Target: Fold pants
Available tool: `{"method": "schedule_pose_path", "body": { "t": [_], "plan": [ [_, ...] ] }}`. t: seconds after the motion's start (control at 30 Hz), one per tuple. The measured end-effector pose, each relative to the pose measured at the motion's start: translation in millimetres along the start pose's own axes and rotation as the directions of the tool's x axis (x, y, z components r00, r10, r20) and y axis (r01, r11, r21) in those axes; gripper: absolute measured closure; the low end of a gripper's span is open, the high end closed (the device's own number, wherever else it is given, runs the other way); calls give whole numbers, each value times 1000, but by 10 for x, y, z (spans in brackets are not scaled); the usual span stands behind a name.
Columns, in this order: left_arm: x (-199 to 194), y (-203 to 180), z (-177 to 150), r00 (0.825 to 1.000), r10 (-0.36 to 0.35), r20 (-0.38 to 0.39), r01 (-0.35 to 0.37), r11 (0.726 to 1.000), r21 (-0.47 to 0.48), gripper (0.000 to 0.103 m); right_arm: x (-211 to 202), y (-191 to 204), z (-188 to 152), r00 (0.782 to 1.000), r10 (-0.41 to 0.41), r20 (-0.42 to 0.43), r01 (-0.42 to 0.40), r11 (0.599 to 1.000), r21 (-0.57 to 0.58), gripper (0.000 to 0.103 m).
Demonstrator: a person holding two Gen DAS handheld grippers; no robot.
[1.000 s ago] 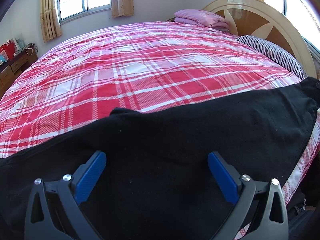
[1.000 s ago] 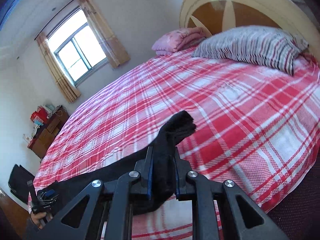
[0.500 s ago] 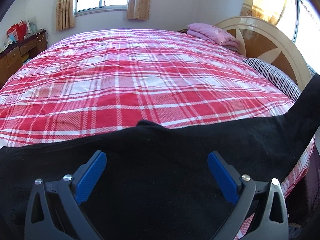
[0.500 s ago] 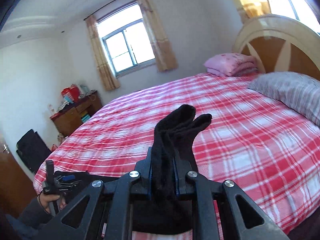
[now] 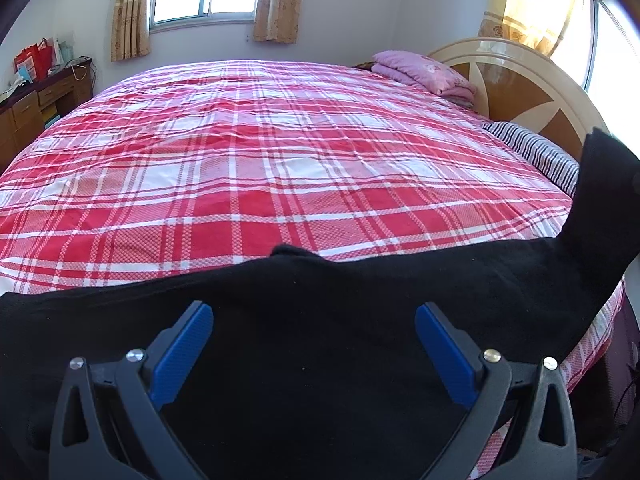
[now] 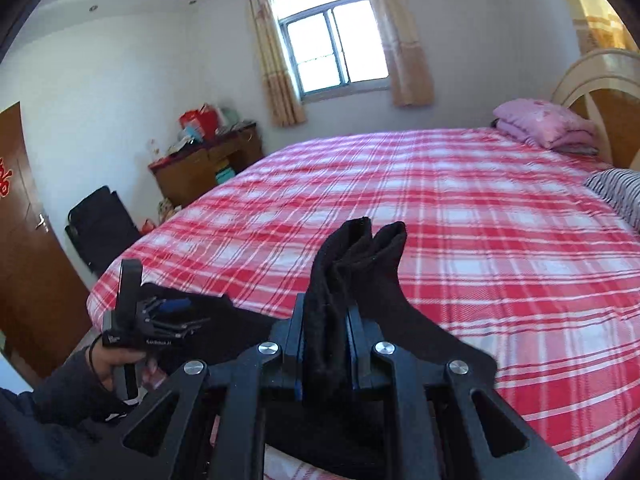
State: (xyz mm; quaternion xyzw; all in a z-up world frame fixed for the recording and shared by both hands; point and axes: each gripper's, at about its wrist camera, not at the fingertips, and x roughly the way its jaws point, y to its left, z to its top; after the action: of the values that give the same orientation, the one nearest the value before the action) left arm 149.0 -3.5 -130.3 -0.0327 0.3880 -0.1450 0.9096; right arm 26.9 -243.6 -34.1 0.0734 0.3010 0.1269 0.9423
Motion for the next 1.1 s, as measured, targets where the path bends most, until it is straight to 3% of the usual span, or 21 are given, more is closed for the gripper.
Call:
{"method": "schedule_pose_path", "body": {
  "t": [0.37, 0.63, 0.67, 0.77, 0.9, 1.1],
  "plan": [
    [-11, -24, -7, 1000, -19, 0, 19, 1000, 0, 0, 855, 510, -329, 986, 60, -159, -73, 994, -77, 87],
    [6, -63, -25, 999, -37, -3, 37, 999, -1, 0, 1398, 750, -666, 947, 63, -316, -110, 985, -133, 86],
    [18, -78, -32, 999, -45, -7, 45, 999, -1, 0, 1439, 753, -707, 941, 57, -335, -109, 984, -138, 82],
    [47, -143, -56, 997, -81, -20, 81, 997, 1, 0, 1426, 737, -758, 926, 72, -372, -132, 982, -138, 52],
    [53, -242, -84, 990, -138, -34, 139, 990, 4, 0, 1095, 674, -707, 941, 75, -329, -135, 977, -162, 50],
    [122, -519, -128, 971, -222, -90, 225, 974, 27, 0, 612, 112, -604, 977, -9, -214, -11, 995, -95, 50]
  ]
}}
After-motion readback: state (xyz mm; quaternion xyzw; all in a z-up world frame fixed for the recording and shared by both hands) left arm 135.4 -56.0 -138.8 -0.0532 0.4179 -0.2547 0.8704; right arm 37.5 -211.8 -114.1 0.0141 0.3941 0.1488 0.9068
